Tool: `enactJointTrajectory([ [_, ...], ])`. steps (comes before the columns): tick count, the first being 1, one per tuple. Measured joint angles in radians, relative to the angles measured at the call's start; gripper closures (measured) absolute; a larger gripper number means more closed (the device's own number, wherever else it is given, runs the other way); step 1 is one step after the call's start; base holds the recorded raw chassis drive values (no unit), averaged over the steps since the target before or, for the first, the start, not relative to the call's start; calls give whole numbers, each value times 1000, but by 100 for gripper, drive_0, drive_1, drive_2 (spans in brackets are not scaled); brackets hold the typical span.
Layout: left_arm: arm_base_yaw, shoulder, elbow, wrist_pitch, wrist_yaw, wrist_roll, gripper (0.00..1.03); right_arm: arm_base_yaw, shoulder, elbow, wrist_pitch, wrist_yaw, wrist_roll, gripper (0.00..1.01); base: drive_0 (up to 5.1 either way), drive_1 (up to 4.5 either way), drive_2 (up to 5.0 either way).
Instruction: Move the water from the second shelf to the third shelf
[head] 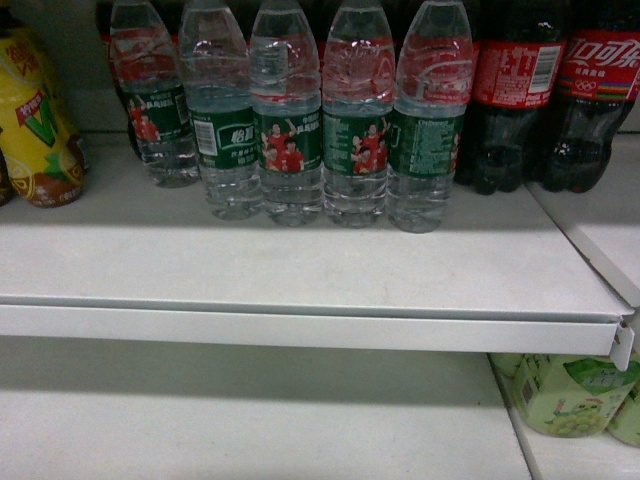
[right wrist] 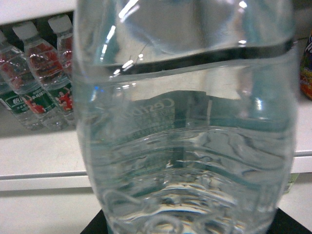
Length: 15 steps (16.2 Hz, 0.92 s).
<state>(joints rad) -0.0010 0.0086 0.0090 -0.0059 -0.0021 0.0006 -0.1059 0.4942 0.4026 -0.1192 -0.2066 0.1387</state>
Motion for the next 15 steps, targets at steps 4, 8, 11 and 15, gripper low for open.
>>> enactJointTrajectory([
  [4, 0, 0, 0, 0, 2, 0, 5, 0, 0, -2, 7, 0, 3, 61, 0, 0, 0],
  [8, 0, 0, 0, 2, 1, 0, 5, 0, 0, -2, 6, 0, 2, 61, 0, 0, 0],
  [11, 0, 0, 0, 2, 3, 0, 5, 0, 0, -2, 7, 0, 3, 61, 0, 0, 0],
  [15, 0, 0, 0, 6, 0, 0, 5, 0, 0, 1, 15, 0, 2, 61, 0, 0, 0],
])
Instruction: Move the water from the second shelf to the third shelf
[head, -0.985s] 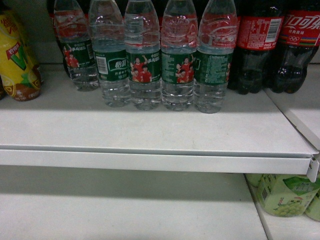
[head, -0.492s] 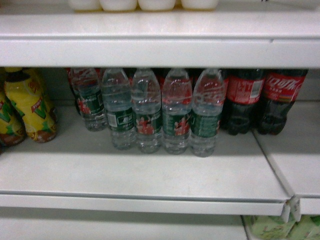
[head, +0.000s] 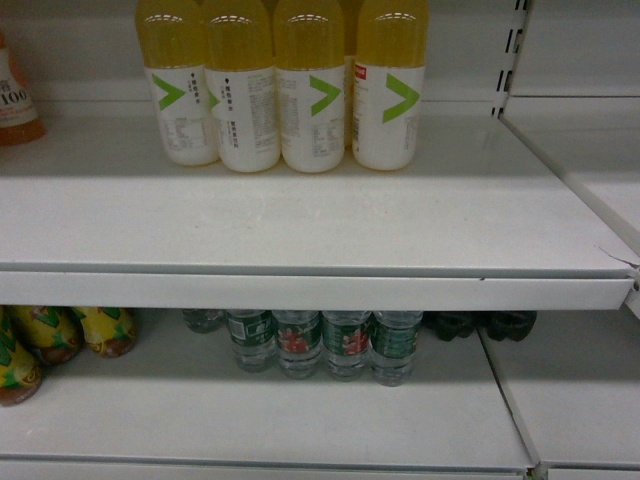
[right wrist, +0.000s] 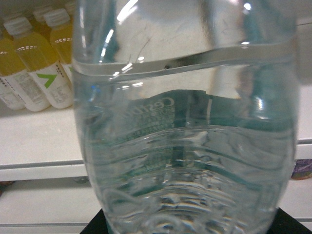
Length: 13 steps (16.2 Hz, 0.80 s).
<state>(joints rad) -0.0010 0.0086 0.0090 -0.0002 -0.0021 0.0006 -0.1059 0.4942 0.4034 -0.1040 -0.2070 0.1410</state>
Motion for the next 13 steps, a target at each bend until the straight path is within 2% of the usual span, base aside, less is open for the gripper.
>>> enactJointTrajectory([
  [2, 0, 0, 0, -2, 2, 0, 5, 0, -1, 0, -4, 0, 0, 62, 0, 0, 0],
  [13, 0, 0, 0, -2, 2, 0, 5, 0, 0, -1, -11, 3, 0, 62, -481, 219, 271],
])
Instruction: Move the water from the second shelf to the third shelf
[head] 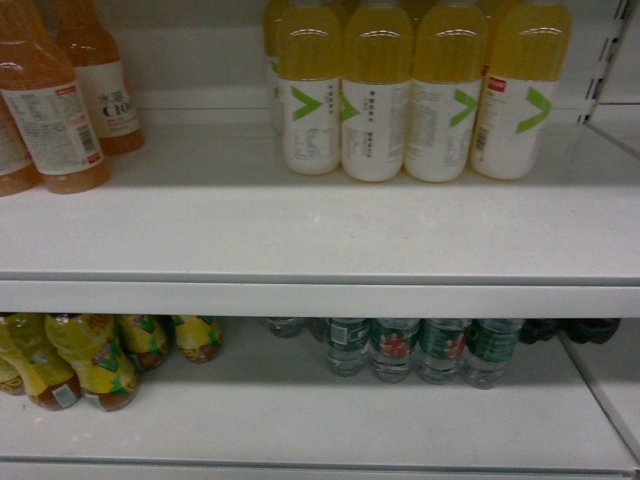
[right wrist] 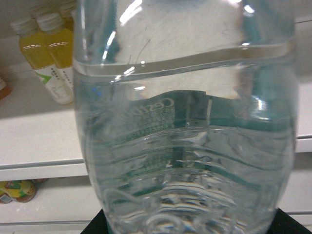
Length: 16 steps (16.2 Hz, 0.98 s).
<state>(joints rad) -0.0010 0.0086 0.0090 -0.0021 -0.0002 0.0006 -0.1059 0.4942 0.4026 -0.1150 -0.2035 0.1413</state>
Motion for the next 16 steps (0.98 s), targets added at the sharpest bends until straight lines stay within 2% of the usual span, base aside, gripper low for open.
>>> enactJointTrajectory([
  [16, 0, 0, 0, -2, 0, 0, 5, 0, -2, 0, 2, -3, 0, 62, -497, 246, 246],
])
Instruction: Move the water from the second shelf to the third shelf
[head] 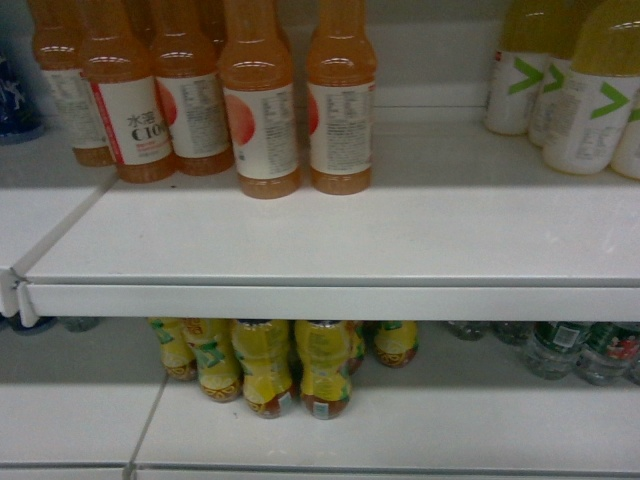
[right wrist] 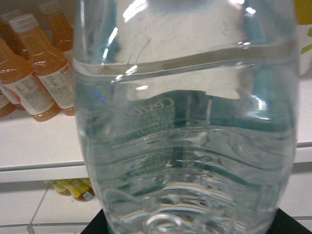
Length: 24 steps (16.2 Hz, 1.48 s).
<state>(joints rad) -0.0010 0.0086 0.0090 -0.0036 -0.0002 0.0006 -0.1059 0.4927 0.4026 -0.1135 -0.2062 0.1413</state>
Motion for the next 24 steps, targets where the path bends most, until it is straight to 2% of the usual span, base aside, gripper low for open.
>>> enactJointTrajectory([
  [24, 0, 0, 0, -2, 0, 0, 5, 0, -3, 0, 2, 0, 0, 62, -505, 241, 241],
])
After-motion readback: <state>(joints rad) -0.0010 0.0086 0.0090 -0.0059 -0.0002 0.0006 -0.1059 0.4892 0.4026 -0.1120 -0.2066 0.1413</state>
